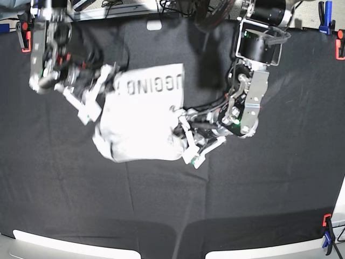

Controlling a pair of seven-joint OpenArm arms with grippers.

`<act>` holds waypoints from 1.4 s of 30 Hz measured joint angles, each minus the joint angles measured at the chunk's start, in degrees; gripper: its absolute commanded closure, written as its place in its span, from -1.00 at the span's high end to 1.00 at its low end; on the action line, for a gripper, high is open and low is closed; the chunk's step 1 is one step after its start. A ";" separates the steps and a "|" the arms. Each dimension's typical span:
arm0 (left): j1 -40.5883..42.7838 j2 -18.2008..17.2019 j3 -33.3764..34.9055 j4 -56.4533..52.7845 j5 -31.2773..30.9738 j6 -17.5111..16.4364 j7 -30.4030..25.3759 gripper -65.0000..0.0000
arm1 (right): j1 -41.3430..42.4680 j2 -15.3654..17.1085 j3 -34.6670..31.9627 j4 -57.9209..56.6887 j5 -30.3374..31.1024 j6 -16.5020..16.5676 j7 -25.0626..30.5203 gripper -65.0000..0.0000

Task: Layout the t-shirt on the table in an organized manner, then fold the t-shirt properly
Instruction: 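Rotate and flatten the folded bundle with both grippers into a square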

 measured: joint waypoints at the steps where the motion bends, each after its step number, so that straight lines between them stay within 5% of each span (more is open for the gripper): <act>1: -0.09 0.02 0.00 0.00 0.55 0.00 0.02 -1.00 | -0.42 0.02 -0.07 0.66 -0.02 0.02 -0.07 -1.00; 25: -9.73 0.02 0.00 0.00 0.81 3.43 9.73 -1.00 | 0.11 -0.02 -0.24 13.64 0.96 -0.44 -1.27 -0.99; 27: -10.12 0.04 0.00 0.00 0.81 3.43 9.75 -1.00 | 1.81 -0.02 -0.22 13.66 0.83 -0.44 -1.31 -0.64; 30: -10.62 0.02 0.00 0.00 0.76 3.43 13.11 -0.24 | 4.11 -0.02 -0.22 13.70 0.81 -0.44 -1.40 -0.15; 33: -10.97 0.02 0.00 0.00 0.76 4.20 21.07 0.26 | 5.33 0.00 -0.22 13.70 0.63 -0.44 -1.49 -0.08; 42: -11.19 -6.16 0.11 0.00 -12.31 4.59 30.75 0.35 | 5.07 0.13 0.52 13.75 -0.42 -0.44 -1.53 -0.09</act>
